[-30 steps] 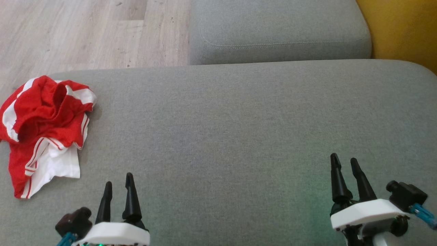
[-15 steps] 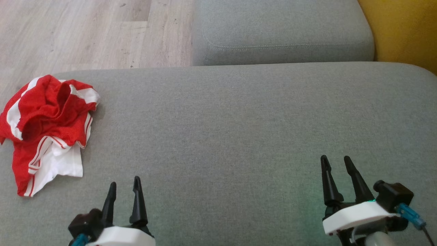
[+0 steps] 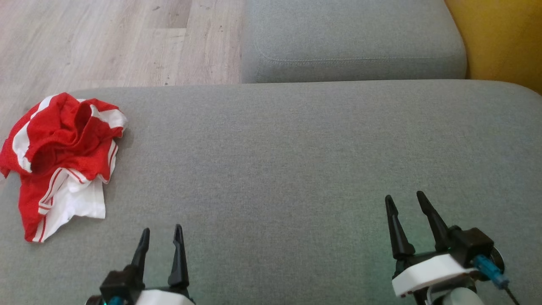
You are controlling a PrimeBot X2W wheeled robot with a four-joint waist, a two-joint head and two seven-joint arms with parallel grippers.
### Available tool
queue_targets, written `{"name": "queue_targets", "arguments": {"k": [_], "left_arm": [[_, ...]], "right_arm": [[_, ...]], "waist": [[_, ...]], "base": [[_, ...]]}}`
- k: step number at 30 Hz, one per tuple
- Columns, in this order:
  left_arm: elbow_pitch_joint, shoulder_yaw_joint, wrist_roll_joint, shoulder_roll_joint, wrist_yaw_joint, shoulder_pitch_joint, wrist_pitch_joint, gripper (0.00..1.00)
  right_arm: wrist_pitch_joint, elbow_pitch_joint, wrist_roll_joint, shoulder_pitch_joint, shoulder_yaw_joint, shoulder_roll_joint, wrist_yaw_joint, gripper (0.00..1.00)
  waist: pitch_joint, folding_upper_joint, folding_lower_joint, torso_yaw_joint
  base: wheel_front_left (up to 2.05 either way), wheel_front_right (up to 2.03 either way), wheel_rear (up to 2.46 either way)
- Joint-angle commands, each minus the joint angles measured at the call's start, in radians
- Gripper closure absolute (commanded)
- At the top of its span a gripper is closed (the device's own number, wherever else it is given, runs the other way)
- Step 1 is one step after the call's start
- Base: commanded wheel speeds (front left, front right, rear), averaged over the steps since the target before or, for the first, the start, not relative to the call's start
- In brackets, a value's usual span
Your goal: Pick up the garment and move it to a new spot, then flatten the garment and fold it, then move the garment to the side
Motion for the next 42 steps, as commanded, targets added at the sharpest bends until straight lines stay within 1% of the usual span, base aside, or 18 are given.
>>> {"name": "queue_targets", "arguments": {"k": [1,13,30,42], "left_arm": [[-0.021,0.015,0.034,0.008,0.008,-0.02,-0.016,0.0],[-0.004,0.002,0.137,0.007,0.02,-0.018,-0.052,0.0],[0.001,-0.002,0.084,0.004,0.031,-0.029,-0.052,0.0],[0.004,-0.014,0.06,0.003,0.04,-0.03,-0.052,0.0]], "right_arm": [[-0.017,-0.033,-0.036,-0.016,0.026,-0.008,0.007,0.0],[-0.052,-0.027,-0.178,-0.014,0.04,-0.009,0.008,0.0],[-0.052,0.002,-0.135,-0.022,0.026,-0.009,0.008,0.0],[-0.052,0.008,-0.127,-0.025,0.022,-0.009,0.008,0.0]], "waist": [[0.0,0.0,0.0,0.001],[-0.004,0.0,0.0,0.009],[-0.007,0.0,0.0,0.007],[-0.011,0.0,0.0,0.009]], "base": [[0.0,0.0,0.0],[0.0,0.0,0.0],[0.0,0.0,0.0],[0.0,0.0,0.0]]}}
